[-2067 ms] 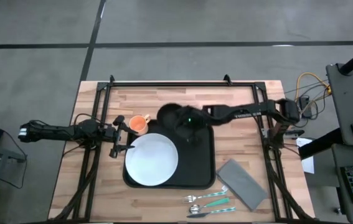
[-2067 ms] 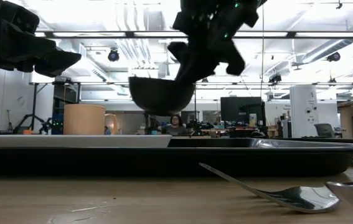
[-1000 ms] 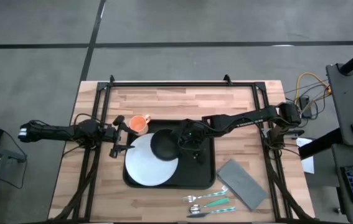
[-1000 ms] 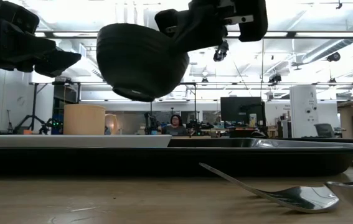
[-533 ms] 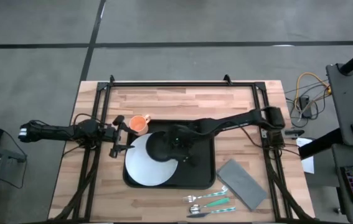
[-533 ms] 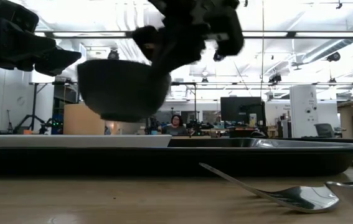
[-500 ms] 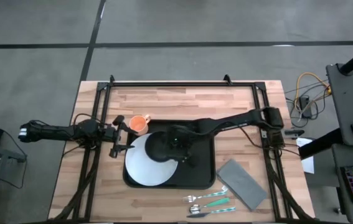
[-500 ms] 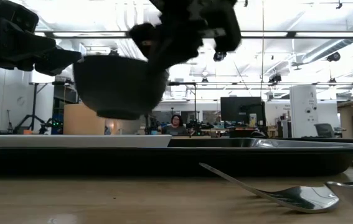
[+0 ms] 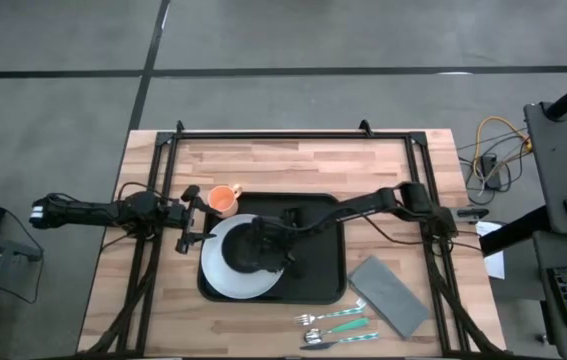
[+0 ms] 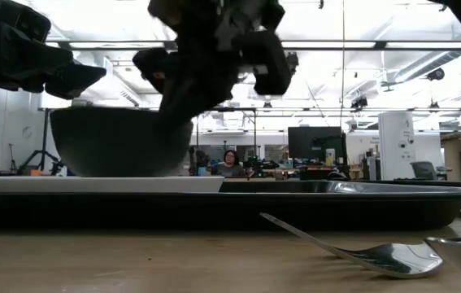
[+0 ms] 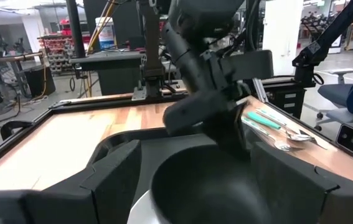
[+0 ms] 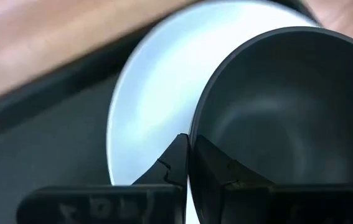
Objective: Set up tray
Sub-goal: Put the black bowl on top of the white plate on the black tray
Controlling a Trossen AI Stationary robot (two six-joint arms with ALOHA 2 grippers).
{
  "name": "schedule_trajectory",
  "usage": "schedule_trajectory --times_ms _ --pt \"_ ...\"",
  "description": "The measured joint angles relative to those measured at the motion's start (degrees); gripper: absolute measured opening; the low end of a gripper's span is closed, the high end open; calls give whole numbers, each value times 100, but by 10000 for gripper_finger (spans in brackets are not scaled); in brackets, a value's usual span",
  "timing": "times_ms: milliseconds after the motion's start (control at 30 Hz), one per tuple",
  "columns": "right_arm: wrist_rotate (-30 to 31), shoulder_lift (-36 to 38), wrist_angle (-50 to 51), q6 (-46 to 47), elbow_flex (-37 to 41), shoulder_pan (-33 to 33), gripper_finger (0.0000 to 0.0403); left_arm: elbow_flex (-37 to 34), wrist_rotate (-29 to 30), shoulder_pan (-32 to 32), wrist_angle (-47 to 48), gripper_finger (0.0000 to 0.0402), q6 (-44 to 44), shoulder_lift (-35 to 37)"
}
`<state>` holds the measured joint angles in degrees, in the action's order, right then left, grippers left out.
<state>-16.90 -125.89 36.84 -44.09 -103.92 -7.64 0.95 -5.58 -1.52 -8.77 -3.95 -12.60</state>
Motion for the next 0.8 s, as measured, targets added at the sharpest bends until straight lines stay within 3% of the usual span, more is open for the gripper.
schedule_trajectory --times_ms 800 --pt "-17 -205 -562 108 29 -20 8 7 -2 -4 -2 280 0 0"
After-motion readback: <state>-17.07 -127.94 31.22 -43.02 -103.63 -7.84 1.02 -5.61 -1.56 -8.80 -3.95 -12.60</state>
